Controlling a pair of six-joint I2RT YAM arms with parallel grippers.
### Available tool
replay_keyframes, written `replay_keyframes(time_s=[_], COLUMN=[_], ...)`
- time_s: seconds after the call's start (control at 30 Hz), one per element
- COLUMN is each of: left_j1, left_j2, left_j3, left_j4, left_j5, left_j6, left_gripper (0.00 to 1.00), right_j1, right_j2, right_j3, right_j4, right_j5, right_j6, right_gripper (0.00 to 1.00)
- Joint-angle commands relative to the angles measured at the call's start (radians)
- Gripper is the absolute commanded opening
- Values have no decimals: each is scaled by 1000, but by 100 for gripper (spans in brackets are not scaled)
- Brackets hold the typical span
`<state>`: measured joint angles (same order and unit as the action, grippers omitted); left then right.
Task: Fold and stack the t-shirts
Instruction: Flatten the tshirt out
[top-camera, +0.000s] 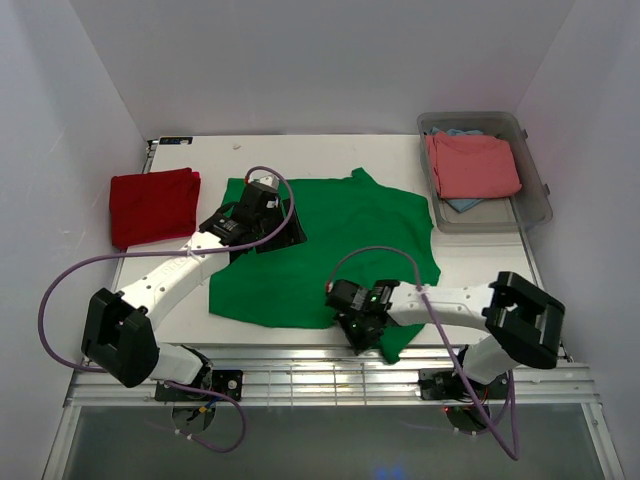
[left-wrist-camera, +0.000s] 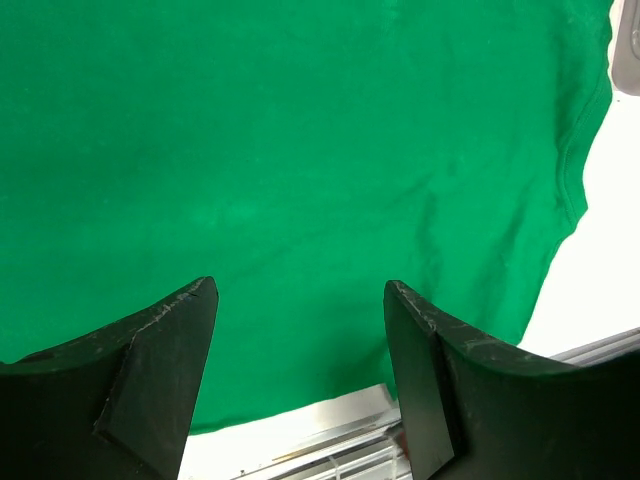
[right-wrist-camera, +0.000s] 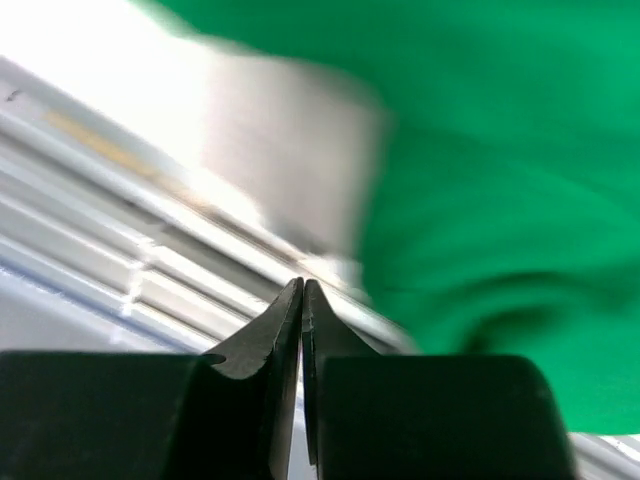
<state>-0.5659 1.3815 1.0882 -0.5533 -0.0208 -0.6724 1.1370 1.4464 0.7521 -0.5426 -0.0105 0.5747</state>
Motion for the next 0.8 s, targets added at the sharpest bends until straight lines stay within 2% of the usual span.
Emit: replay_keyframes(time_s=[0.0,0.13,0.23,0.33,0.4,0.43,0.47,0.53,0.57,0.67,0.7,0.77], left_j1=[-3,-3,-3,-2,0,11,18,67,87,153,176,188], left_j2=[-10,1,10,34,73,89,108,169,192,275,319,362], left_j3=[7,18,25,45,78,90,104,143,157,202,223,243], left_j4=[4,0,0,3,1,-2,-2,-5,-7,-8,-8,-13], left_j5=[-19,-28,-36,-60,-93,-129,-145,-137,-131,-116,-119,-137], left_j6=[16,30,39,59,79,98,106,126,129,148,155,174], left_gripper=[77,78,77,78,77,77,72,70,68,51,39,31], right_j1=[122,182,185,167,95,63,-24,-142,-264,-447,-482,-537], right_j2=[106,149,70,-24,-73,-130,-162,-253,-276,-302,-263,-200], right_j3=[169,303,371,479,533,564,567,523,497,410,400,404], right_j4=[-144,-250,-324,-452,-514,-529,-516,-446,-342,-200,-136,-93], right_j5=[6,70,118,283,424,473,534,538,511,405,364,342], right_j6=[30,96,132,154,177,180,154,82,42,-88,-131,-163], right_gripper=[8,8,8,8,9,17,21,28,28,21,18,13])
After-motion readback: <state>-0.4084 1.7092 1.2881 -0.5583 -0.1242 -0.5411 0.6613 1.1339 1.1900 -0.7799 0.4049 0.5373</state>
